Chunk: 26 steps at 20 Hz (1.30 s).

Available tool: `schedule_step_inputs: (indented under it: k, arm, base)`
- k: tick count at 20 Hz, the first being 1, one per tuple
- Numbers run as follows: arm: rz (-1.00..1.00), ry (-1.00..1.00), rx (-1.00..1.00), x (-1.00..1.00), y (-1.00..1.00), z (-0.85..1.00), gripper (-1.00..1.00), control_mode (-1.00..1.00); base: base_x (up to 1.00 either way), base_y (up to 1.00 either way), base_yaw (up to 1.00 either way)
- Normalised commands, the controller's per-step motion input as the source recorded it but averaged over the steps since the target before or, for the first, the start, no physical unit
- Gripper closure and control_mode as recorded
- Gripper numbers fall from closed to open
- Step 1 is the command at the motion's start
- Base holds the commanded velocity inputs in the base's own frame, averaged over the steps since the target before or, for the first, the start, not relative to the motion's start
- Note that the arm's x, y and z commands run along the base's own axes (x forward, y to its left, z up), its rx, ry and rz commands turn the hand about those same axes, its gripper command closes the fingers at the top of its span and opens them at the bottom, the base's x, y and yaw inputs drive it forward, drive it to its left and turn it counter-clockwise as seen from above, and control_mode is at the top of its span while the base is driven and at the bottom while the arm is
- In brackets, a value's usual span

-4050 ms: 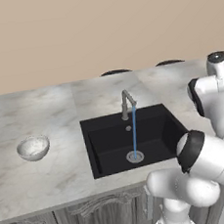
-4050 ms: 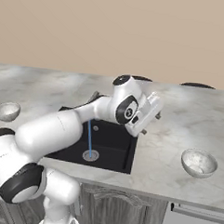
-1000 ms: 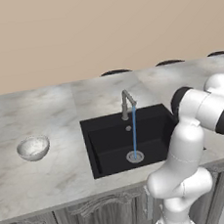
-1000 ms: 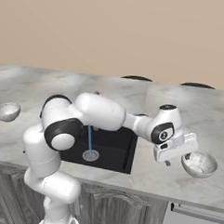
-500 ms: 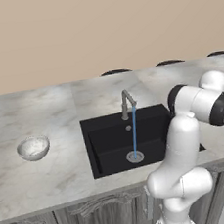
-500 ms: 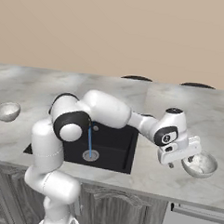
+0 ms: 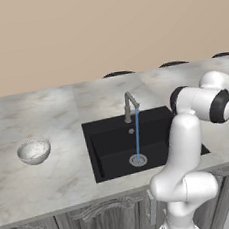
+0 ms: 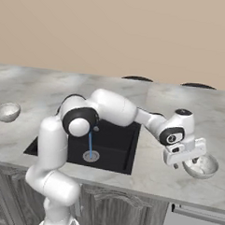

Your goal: Rinse each bowl for a few seconds and place them down in the sink or on the counter.

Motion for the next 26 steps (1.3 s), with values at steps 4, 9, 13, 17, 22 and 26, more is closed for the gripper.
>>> schedule_step_inputs:
  k: [4,9,13,17,22,26]
  arm:
    - [0.01,0.0,0.05,0.06,-0.06,-0.19,-1.0,-1.0]
    - [0.01,0.0,0.05,0.08,-0.08,-0.17,-1.0,-1.0]
    - [0.03,0.0,0.03,0.17,-0.09,-0.12,-1.0,-1.0]
    - [0.04,0.0,0.03,0.21,-0.03,-0.11,-1.0,-1.0]
    - [0.04,0.0,0.04,0.18,-0.02,-0.18,-1.0,-1.0]
    - [0.02,0.0,0.05,0.09,-0.01,-0.25,1.0,-1.0]
  base:
    - [0.0,0.0,0.0]
    - [0.0,0.0,0.0]
    - [0.0,0.0,0.0]
    - [0.0,0.0,0.0]
    - [0.0,0.0,0.0]
    - [0.0,0.0,0.0]
